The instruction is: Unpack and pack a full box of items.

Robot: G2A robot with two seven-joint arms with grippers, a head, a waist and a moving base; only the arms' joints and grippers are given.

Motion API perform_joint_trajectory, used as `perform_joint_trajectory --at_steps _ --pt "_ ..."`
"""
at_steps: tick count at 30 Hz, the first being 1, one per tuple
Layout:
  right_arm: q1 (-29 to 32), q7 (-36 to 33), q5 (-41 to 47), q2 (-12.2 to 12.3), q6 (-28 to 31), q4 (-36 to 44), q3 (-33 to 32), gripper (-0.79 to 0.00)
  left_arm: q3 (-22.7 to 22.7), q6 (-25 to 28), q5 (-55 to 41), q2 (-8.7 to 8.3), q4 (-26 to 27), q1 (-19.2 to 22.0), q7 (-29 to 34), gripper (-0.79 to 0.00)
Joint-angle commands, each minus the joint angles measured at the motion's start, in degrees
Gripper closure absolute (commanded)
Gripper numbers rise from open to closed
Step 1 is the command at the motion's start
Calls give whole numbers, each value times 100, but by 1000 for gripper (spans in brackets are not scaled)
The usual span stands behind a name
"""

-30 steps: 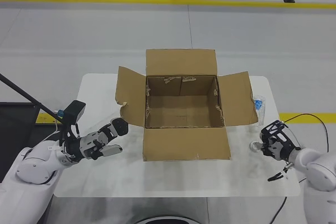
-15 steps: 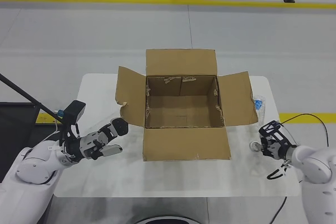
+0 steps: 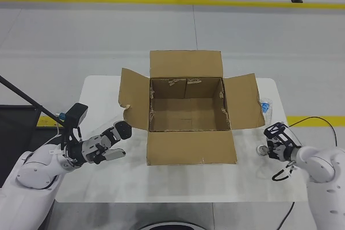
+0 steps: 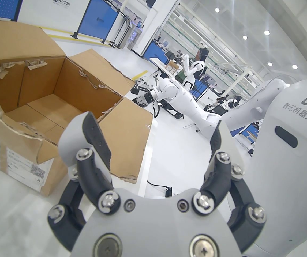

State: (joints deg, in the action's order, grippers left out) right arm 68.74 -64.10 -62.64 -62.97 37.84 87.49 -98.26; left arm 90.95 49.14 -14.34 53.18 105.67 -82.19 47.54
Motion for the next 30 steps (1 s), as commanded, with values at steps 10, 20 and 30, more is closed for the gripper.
perform_joint_trajectory --at_steps 10,20,30 --pt "-106 -179 -87 89 -145 -106 265 -237 0 0 0 0 0 0 0 -785" --pt "-67 -24 42 192 -205 70 144 0 0 0 0 0 0 0 0 -785" --pt "424 175 695 338 -766 2658 -1115 0 0 0 0 0 0 0 0 -785"
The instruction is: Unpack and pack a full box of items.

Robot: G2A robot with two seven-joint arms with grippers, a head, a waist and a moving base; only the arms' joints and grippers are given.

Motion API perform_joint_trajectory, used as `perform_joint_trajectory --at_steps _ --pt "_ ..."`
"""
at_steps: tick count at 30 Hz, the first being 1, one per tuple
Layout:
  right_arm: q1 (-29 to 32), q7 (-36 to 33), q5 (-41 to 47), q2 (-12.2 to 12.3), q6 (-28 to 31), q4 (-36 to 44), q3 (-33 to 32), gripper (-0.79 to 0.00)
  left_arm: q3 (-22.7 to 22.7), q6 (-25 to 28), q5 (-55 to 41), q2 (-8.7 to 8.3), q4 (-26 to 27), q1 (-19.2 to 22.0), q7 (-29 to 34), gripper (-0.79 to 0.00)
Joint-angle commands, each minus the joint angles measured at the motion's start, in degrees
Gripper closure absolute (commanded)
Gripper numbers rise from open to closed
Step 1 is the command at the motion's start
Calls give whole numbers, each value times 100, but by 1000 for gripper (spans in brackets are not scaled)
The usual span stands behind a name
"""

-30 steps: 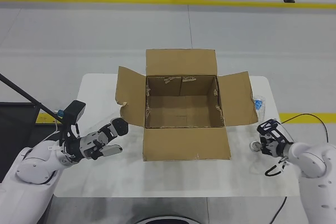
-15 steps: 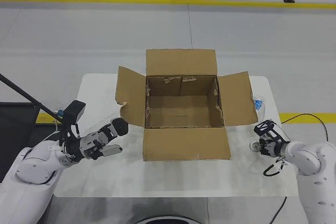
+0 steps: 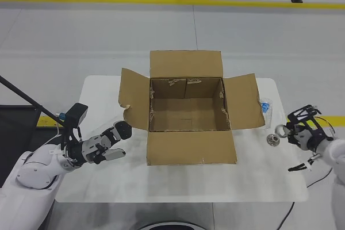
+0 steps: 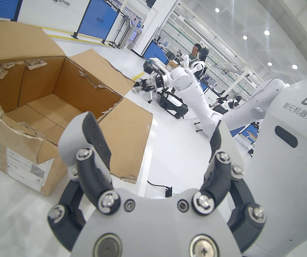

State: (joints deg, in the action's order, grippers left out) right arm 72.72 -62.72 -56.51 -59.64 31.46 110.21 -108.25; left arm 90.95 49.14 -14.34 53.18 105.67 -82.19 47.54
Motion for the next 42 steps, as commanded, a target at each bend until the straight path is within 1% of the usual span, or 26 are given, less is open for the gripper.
perform_joint_trajectory --at_steps 1,3,5,8,12,15,17,32,35,38,40,42 --pt "43 85 164 8 -231 687 -173 0 0 0 0 0 0 0 0 -785" --pt "14 247 340 11 -427 1166 -199 0 0 0 0 0 0 0 0 -785" --pt "-129 373 429 18 -600 1446 -57 0 0 0 0 0 0 0 0 -785" --pt "-592 476 462 34 -746 1561 493 0 0 0 0 0 0 0 0 -785" --pt "-1526 535 345 20 -1007 1261 1573 0 0 0 0 0 0 0 0 -785" --pt "-2240 682 191 -37 -1294 856 2387 0 0 0 0 0 0 0 0 -785" --pt "-2618 811 177 -88 -1508 611 2813 0 0 0 0 0 0 0 0 -785" --pt "-2661 842 204 -95 -1521 586 2866 0 0 -20 -5 2 10 -2 -29 -785" --pt "-2590 1067 235 -112 -1800 343 2919 0 29 -191 1 2 140 33 -167 -785" --pt "-2875 1163 309 -156 -1828 -5 3230 0 140 -268 -142 7 162 75 -430 -785" --pt "-3213 1121 339 -210 -1840 -322 3593 0 335 -183 -179 10 149 44 -672 -785" --pt "-3614 1045 341 -286 -1862 -705 4033 0 551 -131 -287 13 124 -75 -914 -785"
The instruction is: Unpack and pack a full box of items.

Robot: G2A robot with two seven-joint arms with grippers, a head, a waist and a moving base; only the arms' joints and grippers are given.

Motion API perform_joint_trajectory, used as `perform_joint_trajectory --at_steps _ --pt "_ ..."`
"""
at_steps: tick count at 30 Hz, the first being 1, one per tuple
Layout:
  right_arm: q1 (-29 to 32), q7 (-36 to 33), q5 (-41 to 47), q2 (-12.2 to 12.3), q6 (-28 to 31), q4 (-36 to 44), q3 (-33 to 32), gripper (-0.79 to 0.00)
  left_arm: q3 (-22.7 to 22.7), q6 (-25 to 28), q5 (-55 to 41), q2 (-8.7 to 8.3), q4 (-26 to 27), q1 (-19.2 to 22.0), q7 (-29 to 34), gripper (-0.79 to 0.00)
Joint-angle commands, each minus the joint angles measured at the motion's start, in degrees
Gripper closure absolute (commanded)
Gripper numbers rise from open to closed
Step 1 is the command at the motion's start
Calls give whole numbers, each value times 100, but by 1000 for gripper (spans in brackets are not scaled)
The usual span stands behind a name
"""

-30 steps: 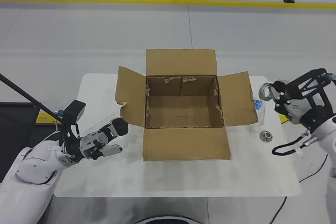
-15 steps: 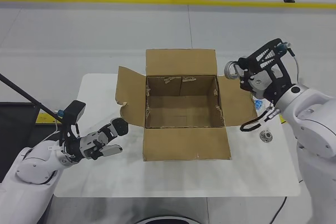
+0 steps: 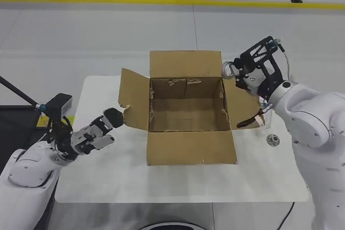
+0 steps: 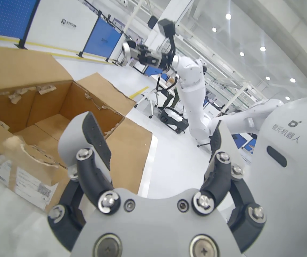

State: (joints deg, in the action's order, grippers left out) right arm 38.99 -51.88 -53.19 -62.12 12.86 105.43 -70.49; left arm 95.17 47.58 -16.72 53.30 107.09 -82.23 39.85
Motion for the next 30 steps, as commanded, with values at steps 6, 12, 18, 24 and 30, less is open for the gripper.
perform_joint_trajectory --at_steps 6,12,18,24,30 --pt "-1448 -135 372 -419 215 -1791 1759 0 795 -184 -283 3 -234 -441 -648 -785" --pt "-2388 -227 856 -1043 499 -3519 3279 0 1056 -271 -644 6 -226 -627 -642 -785" --pt "-2743 -207 961 -1651 478 -4786 4236 0 1056 -271 -644 6 -226 -627 -642 -785" --pt "-2809 -191 961 -2043 509 -5696 4625 0 1056 -271 -644 6 -226 -627 -642 -785" --pt "-2841 -314 1006 -2319 467 -6330 4766 -154 1056 -271 -644 6 -226 -627 -642 -785"
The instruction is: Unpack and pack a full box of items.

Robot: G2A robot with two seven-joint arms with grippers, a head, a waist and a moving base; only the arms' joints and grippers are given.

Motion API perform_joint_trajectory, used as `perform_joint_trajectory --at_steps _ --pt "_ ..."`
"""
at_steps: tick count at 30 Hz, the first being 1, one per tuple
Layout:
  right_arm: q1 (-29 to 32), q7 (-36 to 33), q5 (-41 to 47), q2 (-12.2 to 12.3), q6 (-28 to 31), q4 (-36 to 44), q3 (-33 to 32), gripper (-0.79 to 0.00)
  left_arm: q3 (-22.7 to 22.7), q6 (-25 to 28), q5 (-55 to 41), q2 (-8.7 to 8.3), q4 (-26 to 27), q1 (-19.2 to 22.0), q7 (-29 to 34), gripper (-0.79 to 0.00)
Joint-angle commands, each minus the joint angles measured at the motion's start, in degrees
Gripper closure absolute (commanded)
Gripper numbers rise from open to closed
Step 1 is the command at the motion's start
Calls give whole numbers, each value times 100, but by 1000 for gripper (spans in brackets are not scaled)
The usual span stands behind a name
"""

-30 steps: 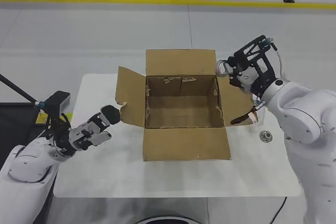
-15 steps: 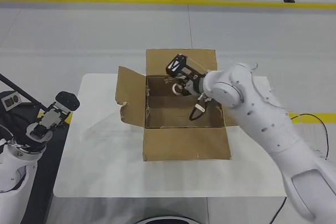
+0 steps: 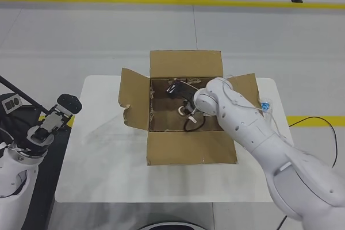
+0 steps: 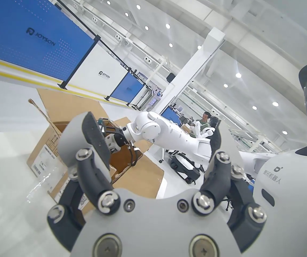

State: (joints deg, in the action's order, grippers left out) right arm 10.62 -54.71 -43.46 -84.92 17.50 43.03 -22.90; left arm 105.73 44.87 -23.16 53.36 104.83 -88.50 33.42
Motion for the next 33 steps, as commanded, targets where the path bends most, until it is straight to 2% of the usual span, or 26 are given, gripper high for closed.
perform_joint_trajectory --at_steps 1,4,9,10,12,18,21,24,26,29,33 --pt "-17 -57 51 -78 15 -176 16 -222 0 0 0 0 0 0 0 -785" --pt "-48 -107 80 -182 38 -406 34 -339 0 0 0 0 0 0 0 -785" --pt "-106 -160 73 -300 81 -667 24 -397 0 0 0 0 0 0 0 -785" --pt "-118 -171 82 -314 79 -697 8 -453 0 0 0 0 0 0 0 -785" --pt "-143 -180 91 -331 76 -710 -31 -443 0 0 0 0 0 0 0 -785" --pt "-152 -72 119 -196 299 -348 -309 -545 0 0 0 0 0 0 0 -785" --pt "-45 35 101 31 633 153 -596 -594 0 0 0 0 0 0 0 -785" --pt "207 47 -38 357 847 926 -1012 -656 0 0 0 0 0 0 0 -785" --pt "504 -15 -195 606 881 1633 -1367 -776 0 0 0 0 0 0 0 -785" --pt "1071 -94 -433 951 832 2784 -1988 -782 0 0 0 0 0 0 0 -785" --pt "2269 -268 -876 1445 411 4667 -3323 -785 0 0 0 0 0 0 0 -785"
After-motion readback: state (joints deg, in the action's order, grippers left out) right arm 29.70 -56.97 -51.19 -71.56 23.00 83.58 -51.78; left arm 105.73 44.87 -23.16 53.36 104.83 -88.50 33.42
